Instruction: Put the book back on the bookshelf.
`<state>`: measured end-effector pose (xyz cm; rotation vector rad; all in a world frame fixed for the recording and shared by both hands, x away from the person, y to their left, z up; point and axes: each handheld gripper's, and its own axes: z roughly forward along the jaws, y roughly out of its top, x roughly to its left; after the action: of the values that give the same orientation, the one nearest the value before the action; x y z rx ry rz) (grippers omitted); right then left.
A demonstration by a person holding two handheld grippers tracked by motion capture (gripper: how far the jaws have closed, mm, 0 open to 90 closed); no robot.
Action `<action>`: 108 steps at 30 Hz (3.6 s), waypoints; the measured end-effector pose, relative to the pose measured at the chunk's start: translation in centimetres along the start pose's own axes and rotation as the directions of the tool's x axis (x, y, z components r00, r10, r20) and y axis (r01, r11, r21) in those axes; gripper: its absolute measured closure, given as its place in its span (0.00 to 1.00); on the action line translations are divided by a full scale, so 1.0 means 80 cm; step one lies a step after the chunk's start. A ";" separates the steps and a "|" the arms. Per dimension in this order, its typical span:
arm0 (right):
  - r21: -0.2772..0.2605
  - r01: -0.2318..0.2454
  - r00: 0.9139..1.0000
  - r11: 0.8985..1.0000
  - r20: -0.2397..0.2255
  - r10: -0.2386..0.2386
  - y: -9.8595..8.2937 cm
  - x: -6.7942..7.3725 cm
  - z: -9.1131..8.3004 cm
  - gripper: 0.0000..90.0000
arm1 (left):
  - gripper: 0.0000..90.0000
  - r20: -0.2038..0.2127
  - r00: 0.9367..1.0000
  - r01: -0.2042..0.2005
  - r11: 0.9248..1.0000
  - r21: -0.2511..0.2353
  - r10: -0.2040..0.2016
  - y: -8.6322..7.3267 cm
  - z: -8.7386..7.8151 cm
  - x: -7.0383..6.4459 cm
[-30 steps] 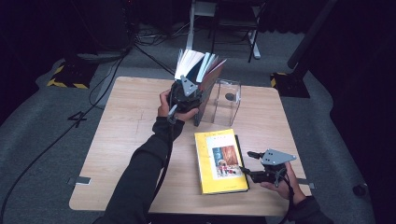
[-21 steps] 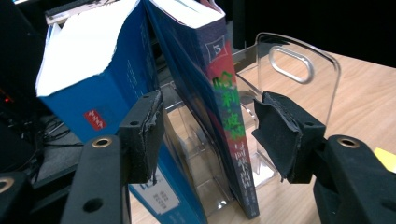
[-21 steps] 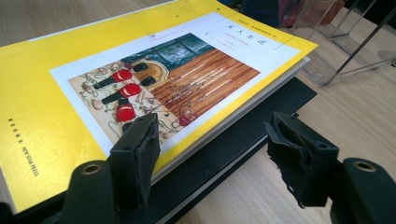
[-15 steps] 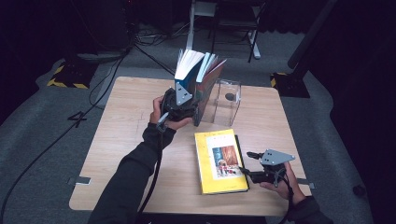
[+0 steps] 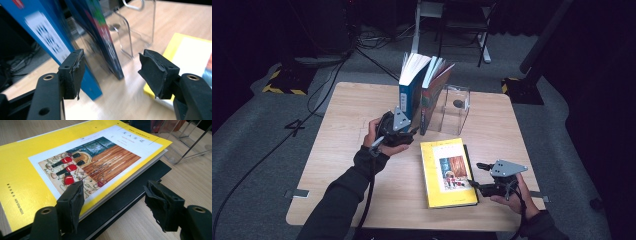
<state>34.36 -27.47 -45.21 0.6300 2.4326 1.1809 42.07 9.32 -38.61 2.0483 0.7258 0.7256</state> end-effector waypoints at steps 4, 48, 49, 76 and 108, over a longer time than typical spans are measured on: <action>0.007 -0.005 1.000 1.000 -0.003 0.005 0.001 0.000 0.000 0.34 | 0.39 0.038 0.999 -0.022 0.999 0.040 0.020 -0.023 -0.001 -0.007; 0.179 -0.082 0.962 0.980 -0.242 0.125 0.013 0.009 0.016 0.23 | 0.18 0.406 0.914 -0.070 0.972 0.224 -0.028 -0.164 -0.027 -0.103; 0.175 -0.074 0.964 0.982 -0.238 0.116 0.014 0.009 0.016 0.23 | 0.17 0.405 0.914 -0.067 0.972 0.225 -0.031 -0.164 -0.026 -0.103; 0.351 -0.091 0.937 0.932 -0.286 0.199 0.027 0.001 0.023 0.19 | 0.17 0.427 0.904 -0.084 0.973 0.215 -0.016 -0.162 -0.021 -0.099; 0.187 -0.197 0.918 0.962 -0.310 0.248 0.047 -0.027 0.057 0.64 | 0.17 0.406 0.914 -0.068 0.972 0.226 -0.031 -0.153 -0.004 -0.092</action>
<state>39.36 -23.63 -44.59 0.8329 2.8152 1.2855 34.06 10.33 -50.43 2.3245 0.5693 0.2080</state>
